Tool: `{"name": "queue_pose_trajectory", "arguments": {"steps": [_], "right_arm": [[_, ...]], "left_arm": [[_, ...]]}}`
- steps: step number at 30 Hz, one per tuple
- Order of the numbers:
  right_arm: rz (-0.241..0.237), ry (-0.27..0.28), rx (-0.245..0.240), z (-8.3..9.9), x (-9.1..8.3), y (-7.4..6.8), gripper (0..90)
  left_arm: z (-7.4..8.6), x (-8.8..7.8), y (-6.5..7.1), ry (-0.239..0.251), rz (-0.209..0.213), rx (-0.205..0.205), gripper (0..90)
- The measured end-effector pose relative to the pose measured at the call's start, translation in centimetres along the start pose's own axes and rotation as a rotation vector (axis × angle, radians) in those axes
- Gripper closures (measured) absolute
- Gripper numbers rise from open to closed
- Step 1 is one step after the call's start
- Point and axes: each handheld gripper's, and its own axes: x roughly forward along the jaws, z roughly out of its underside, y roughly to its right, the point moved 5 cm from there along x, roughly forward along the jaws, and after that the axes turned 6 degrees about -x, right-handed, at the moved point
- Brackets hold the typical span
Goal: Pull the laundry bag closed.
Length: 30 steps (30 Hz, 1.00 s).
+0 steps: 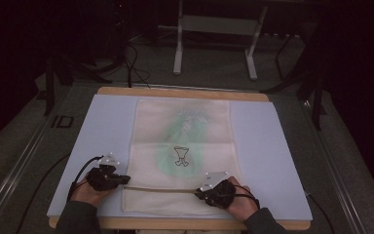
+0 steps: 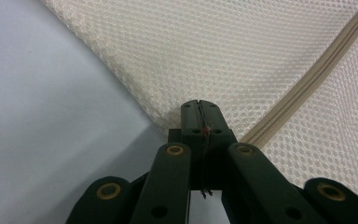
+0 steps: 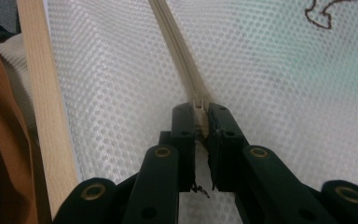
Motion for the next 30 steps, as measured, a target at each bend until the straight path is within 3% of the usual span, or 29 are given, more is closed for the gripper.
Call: {"name": "queue_pose_trajectory", "arguments": {"steps": [30], "right_arm": [[0.018, -0.009, 0.024, 1.6, -1.4, 0.5, 82.2]], "left_arm": [[0.0, 0.0, 0.0, 0.002, 0.001, 0.001, 89.9]]}}
